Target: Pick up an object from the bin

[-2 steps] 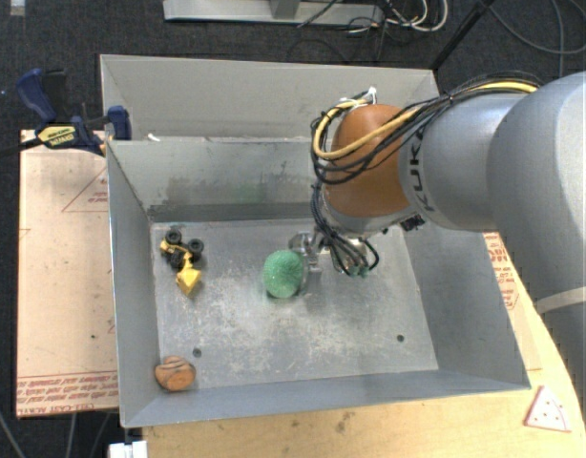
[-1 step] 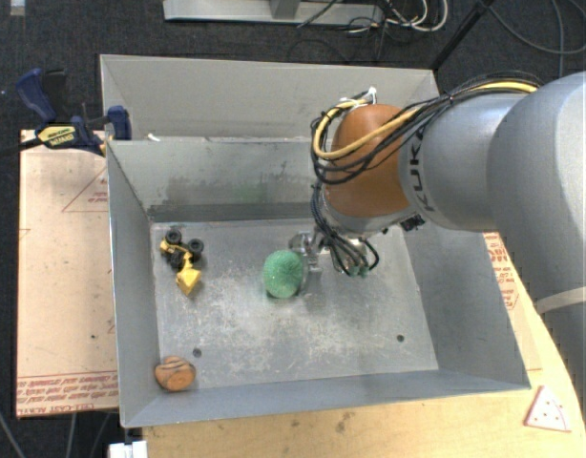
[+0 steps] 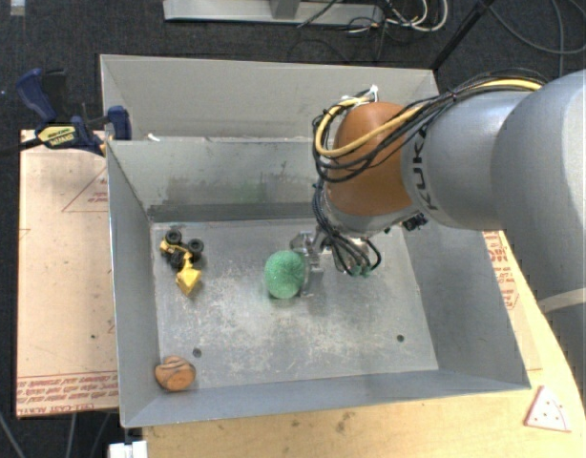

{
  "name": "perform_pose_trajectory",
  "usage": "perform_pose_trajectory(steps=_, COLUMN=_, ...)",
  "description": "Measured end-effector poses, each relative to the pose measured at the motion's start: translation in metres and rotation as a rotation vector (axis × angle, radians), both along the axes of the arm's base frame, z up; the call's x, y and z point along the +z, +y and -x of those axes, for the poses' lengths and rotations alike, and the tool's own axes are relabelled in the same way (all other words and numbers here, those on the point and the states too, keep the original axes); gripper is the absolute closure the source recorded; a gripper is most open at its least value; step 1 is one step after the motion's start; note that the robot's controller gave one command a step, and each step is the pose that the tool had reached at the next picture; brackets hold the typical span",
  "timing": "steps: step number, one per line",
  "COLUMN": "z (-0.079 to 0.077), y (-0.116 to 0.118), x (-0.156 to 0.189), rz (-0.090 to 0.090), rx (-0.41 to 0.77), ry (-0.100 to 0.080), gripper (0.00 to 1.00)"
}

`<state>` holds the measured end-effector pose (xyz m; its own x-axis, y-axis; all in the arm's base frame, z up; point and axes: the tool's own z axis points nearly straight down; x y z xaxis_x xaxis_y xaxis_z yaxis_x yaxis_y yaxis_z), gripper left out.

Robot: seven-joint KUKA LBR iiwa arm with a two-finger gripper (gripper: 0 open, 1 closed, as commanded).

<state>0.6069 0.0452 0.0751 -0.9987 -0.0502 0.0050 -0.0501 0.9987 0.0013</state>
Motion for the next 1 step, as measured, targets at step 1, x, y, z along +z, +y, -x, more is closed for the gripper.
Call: perform_pose_trajectory(steps=1, z=0.0011, y=-0.0001, x=0.0227, rz=0.000, rx=0.000, ry=0.004, gripper=1.00)
